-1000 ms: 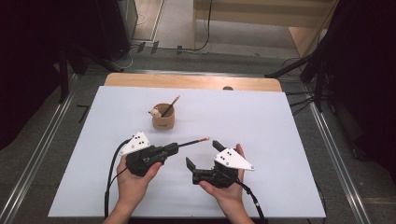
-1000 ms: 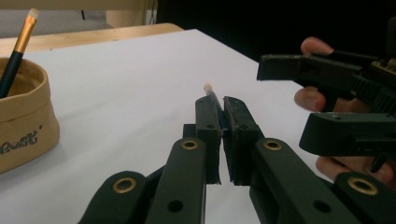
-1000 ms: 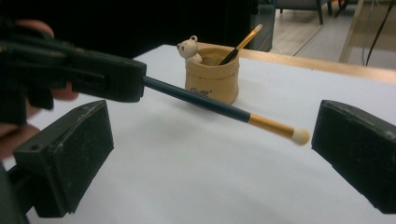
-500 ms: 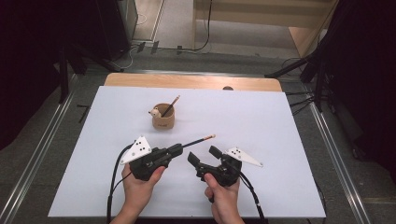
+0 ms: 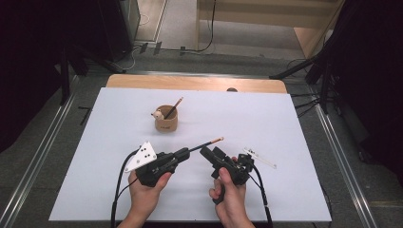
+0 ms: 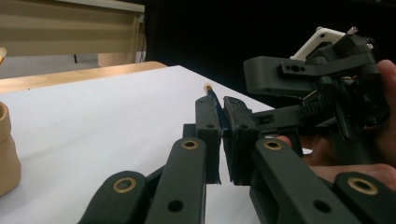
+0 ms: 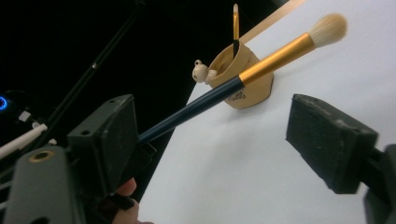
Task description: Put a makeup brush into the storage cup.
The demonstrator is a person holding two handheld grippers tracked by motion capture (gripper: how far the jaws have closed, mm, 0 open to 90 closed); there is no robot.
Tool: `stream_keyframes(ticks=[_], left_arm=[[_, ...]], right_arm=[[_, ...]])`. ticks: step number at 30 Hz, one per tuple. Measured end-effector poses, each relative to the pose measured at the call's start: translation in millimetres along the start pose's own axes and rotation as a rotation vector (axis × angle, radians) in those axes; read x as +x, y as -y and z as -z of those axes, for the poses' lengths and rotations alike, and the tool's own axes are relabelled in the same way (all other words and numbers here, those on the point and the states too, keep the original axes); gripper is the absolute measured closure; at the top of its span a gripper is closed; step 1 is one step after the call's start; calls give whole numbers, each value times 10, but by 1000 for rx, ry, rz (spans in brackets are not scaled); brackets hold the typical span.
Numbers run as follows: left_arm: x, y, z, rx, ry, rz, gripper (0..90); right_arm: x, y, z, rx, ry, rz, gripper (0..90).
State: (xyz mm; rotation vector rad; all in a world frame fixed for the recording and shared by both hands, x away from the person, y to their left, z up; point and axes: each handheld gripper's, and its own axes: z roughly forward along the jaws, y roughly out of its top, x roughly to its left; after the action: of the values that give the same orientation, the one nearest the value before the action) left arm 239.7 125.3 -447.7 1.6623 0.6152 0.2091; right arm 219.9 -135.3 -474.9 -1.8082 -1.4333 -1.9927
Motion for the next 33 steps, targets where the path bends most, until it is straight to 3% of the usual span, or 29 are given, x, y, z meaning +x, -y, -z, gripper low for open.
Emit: stream_keyframes(ticks=[5,11,21,23,26,29,33], left_arm=[[-37,10,-10,-7,12,-8,862],[-78,30,-42,-3,20,-24,862],[-117,60,-83,13,31,-51,862],[-120,65,-94,19,38,-42,861],[-58,113,-173,114,88,19,827],[-37,153,-221,156,85,41,583],[-48,136,-234,172,67,29,512]], right_arm=[[-59,-40,35,-31,-19,-81,394],[-159,-54,43,-37,-43,-158,457],[-231,-60,8,-12,-76,-182,573],[-256,-69,1,0,-116,-196,667],[-359,-102,9,-9,-221,-221,843],[-375,-136,49,-29,-210,-149,845],[-272,-169,81,-36,-163,-4,844]])
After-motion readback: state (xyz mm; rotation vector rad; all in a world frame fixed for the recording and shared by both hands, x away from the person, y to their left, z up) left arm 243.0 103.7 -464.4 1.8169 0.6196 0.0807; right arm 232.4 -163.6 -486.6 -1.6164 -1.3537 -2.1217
